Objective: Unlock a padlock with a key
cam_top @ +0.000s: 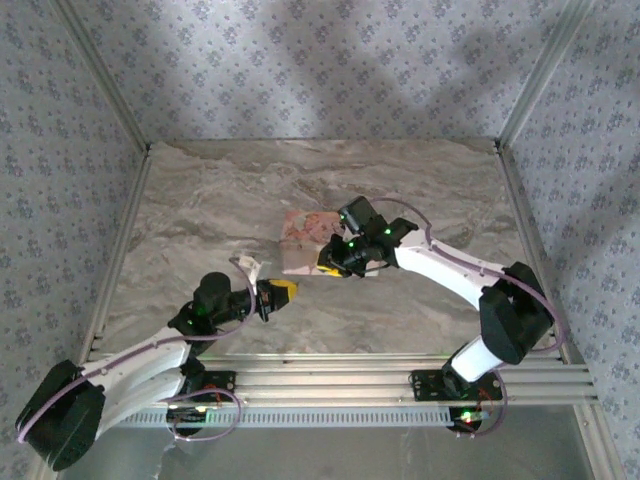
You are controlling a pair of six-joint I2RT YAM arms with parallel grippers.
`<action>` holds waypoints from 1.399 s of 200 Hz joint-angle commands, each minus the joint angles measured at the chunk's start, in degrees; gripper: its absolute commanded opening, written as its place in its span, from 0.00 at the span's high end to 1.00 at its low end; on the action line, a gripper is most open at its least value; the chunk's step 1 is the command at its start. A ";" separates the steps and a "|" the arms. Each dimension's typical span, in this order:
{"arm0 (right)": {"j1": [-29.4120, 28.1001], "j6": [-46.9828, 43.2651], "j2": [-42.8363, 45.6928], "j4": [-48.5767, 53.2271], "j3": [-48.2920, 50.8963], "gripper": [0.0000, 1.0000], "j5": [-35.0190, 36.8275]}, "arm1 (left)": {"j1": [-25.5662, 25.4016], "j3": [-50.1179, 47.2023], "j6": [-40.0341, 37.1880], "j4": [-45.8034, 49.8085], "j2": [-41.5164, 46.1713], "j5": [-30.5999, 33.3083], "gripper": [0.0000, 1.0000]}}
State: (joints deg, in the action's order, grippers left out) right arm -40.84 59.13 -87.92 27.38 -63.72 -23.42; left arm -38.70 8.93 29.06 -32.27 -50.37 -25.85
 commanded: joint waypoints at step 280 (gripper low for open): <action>1.38 9.93 6.12 -5.55 3.42 1.00 -2.99 | -1.08 5.17 1.08 -36.49 -31.65 -2.45 1.00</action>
State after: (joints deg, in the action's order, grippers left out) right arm -39.81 67.96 -83.88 23.68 -60.55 -24.56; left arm -39.46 13.52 29.02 -62.85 -80.40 -27.81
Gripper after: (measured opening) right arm 0.194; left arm 0.054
